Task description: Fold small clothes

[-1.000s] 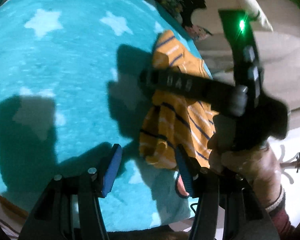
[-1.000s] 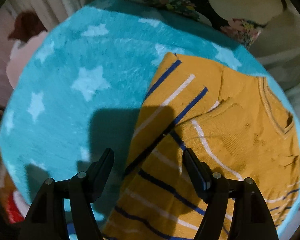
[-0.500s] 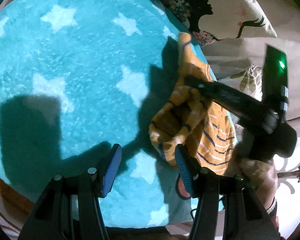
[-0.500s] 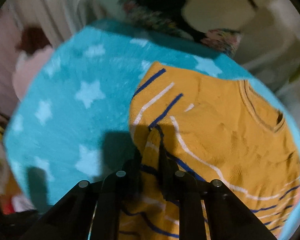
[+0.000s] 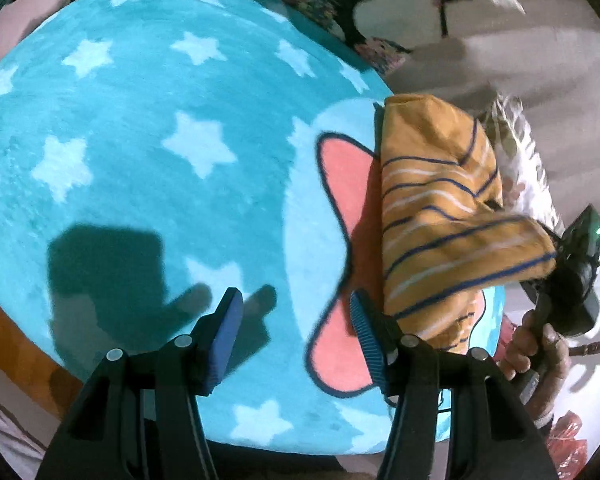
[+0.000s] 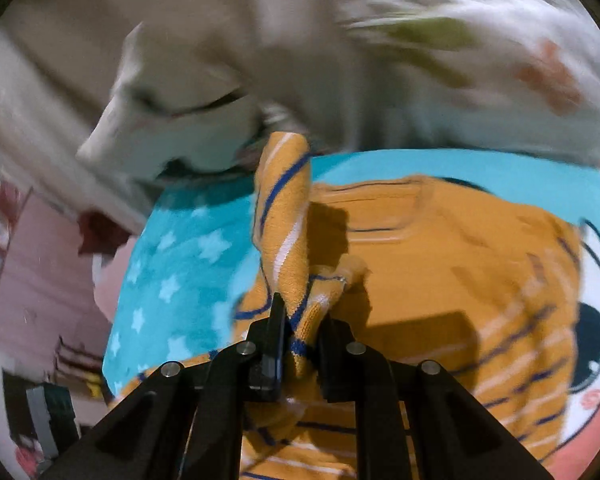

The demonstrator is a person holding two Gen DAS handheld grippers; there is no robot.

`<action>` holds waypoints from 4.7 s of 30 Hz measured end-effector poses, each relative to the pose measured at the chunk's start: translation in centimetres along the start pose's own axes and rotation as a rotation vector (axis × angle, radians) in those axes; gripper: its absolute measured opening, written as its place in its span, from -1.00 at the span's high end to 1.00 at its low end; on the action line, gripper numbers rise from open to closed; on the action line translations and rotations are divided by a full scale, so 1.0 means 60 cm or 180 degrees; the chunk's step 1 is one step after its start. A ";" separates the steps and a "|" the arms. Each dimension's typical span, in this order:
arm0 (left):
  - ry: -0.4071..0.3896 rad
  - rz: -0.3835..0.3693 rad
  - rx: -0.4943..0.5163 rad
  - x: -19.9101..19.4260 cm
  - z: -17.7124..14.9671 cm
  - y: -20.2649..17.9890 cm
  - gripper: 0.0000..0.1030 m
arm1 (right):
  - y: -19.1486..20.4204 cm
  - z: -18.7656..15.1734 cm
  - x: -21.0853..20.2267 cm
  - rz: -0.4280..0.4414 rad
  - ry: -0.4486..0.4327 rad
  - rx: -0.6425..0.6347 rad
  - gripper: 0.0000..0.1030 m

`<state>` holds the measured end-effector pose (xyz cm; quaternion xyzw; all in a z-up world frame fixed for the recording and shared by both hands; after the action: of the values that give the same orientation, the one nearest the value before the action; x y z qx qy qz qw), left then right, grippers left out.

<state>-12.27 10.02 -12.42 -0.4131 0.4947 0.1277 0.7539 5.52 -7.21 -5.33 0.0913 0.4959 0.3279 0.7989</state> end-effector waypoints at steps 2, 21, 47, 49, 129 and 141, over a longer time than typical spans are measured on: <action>0.0040 0.0015 0.0043 0.009 -0.011 -0.019 -0.07 | -0.060 0.000 -0.023 -0.0019 -0.0065 0.0186 0.74; 0.0319 0.0079 0.1232 0.112 -0.081 -0.265 -0.16 | -0.305 -0.079 -0.080 -0.0303 -0.0063 0.0727 0.75; 0.0120 0.0222 0.1409 0.111 -0.090 -0.304 -0.44 | -0.230 -0.145 -0.089 -0.0180 0.0373 0.0127 0.89; 0.0117 0.0217 0.1374 0.109 -0.087 -0.299 -0.44 | -0.250 -0.161 -0.085 -0.0307 0.0445 0.0143 0.91; 0.0112 0.0139 0.1106 0.162 0.007 -0.272 -0.51 | -0.323 -0.069 -0.109 0.0095 0.0016 0.0679 -0.38; 0.0493 0.0033 0.1616 0.231 -0.043 -0.367 -0.48 | -0.332 -0.040 -0.044 0.0207 0.0048 0.0781 0.45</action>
<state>5.92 -8.72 -13.71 -0.2167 0.5692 -0.0286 0.7926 11.36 -24.57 -13.99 0.2019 0.5350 0.2912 0.7670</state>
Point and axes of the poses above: each gripper's, at about its wrist camera, not at the fingertips, and x roughly the way its jaws point, y to its left, z to its top, the point moved 6 cm from there along x, roughly the way its jaws point, and after that the axes turned 2 degrees about z, right-handed, at the moved point
